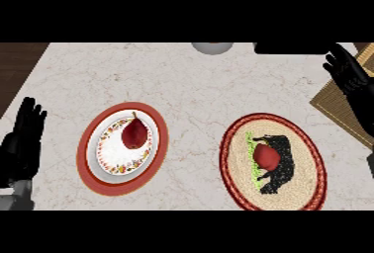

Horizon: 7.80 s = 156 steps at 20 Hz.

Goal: Pick the bell pepper from the placemat and place it in the basket

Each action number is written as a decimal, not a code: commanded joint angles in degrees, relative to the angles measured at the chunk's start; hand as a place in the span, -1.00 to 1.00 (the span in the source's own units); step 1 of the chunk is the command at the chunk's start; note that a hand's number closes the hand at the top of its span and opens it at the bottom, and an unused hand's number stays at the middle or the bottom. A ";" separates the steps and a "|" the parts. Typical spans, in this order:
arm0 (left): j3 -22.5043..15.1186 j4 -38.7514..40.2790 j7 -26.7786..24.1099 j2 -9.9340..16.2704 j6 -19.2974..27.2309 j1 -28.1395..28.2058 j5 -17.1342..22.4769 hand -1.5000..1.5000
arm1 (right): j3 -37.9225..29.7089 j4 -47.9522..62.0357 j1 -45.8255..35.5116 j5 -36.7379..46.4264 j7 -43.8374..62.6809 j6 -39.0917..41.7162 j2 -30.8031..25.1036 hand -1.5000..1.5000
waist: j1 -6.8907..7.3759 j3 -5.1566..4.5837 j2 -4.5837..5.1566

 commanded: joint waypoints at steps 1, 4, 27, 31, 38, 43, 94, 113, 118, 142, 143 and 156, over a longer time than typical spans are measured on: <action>0.28 -2.44 -1.53 1.50 -2.11 1.35 -1.59 0.00 | 0.24 -2.93 1.27 1.92 1.17 -2.47 1.75 1.00 | -1.97 -1.44 0.26; -6.00 -5.05 0.68 4.54 -7.14 -4.19 -4.71 0.00 | 0.94 -2.44 3.42 10.20 -0.43 -12.51 4.13 1.00 | -3.60 -1.41 0.34; -12.52 -8.20 4.51 3.74 -13.07 -6.82 -6.57 0.00 | 22.87 -0.69 1.86 84.66 39.24 -15.33 18.18 -1.00 | -4.44 -2.24 -1.21; -13.17 -8.27 4.33 2.87 -12.91 -6.59 -6.93 0.00 | 26.90 -5.45 0.03 82.08 49.41 2.95 24.21 -1.00 | -3.79 -2.03 -0.95; -13.24 -9.57 4.73 3.03 -12.85 -6.71 -8.23 0.00 | 31.04 -21.66 -2.70 74.86 67.90 25.49 29.75 -1.00 | -2.91 -1.64 -0.53; -13.29 -7.77 3.37 1.60 -12.32 -6.22 -9.29 0.00 | 30.27 -33.11 0.82 75.13 69.97 34.12 29.84 -1.00 | -3.91 -1.64 -0.45; -0.46 -9.17 9.32 -12.60 -26.15 -8.70 -21.68 0.00 | 22.76 -11.41 11.48 88.72 45.30 6.58 29.89 -1.00 | -2.14 -1.44 0.42; 5.13 -14.04 13.65 -13.25 -30.84 -6.90 -22.06 0.00 | 16.53 0.74 9.75 84.89 41.82 1.41 28.46 -1.00 | -2.02 -1.44 0.37; 5.38 -7.50 3.51 -14.51 -31.00 -5.01 -24.88 0.00 | 17.76 0.47 13.32 83.19 40.14 1.23 28.24 -1.00 | -2.18 -1.45 0.40; 4.71 -11.50 11.14 -16.25 -30.65 -8.96 -26.48 0.00 | 12.49 19.15 -5.55 77.48 39.60 -5.35 29.85 1.00 | -1.09 -1.38 0.71; 4.89 -11.47 10.10 -15.83 -31.41 -7.15 -26.33 0.00 | 14.32 18.82 -6.89 76.05 42.11 -6.45 29.85 1.00 | -1.05 -1.40 0.62; 5.92 -10.61 8.58 -15.84 -32.27 -5.76 -25.32 0.00 | 19.60 -0.32 -13.63 71.59 47.22 -30.61 29.92 1.00 | -1.81 -1.46 -0.01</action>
